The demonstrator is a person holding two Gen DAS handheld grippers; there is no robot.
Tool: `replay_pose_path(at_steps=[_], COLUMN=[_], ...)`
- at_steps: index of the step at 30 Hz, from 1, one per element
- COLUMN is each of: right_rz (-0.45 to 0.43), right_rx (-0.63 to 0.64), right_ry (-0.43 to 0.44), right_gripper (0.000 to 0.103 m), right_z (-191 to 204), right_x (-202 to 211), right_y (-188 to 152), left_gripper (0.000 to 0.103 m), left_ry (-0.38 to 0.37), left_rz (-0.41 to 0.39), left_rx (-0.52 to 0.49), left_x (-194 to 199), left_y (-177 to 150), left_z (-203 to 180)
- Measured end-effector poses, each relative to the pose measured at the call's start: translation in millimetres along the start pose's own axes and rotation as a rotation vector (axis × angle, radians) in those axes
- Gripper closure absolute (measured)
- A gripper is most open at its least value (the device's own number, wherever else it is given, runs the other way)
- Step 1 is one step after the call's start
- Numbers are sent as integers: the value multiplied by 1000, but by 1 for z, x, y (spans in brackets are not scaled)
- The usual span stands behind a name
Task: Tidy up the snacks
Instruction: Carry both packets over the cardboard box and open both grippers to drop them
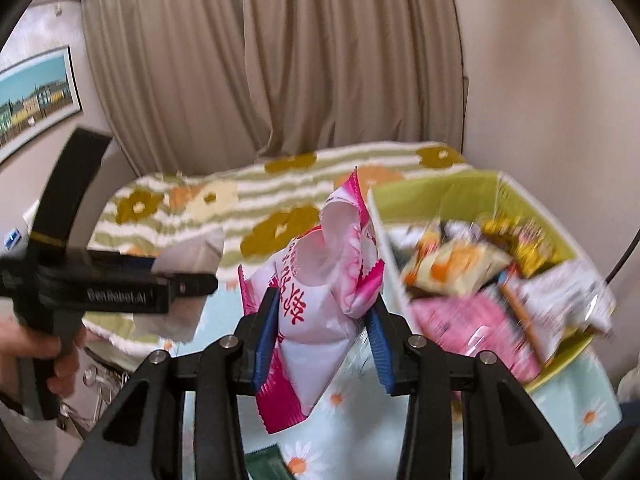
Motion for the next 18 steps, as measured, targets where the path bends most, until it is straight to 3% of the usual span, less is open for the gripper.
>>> replay_pose_path(at_steps=[8,18], right_rz=[-70,-27], right_rx=[13,100], right_ry=[33,87], right_gripper=[65,65], right_z=[-79,-192], right_x=[11,-23], right_y=[50,78], left_gripper=[38,38], left_ry=[10,-16], left_rz=[-88,-118], left_rx=[-15,114], left_x=[-7,-88], left_y=[51,84], left_z=[-81,-182])
Point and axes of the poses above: each gripper's, at about its wrist camera, not at the fingertips, and x roughly against the way its jaws point, z to its left, y to its top, the point moved 9 cm from there along -x, roughly the way its jaws point, and after that the axes turned 15 degrees about -y, right-handed, at the moved point
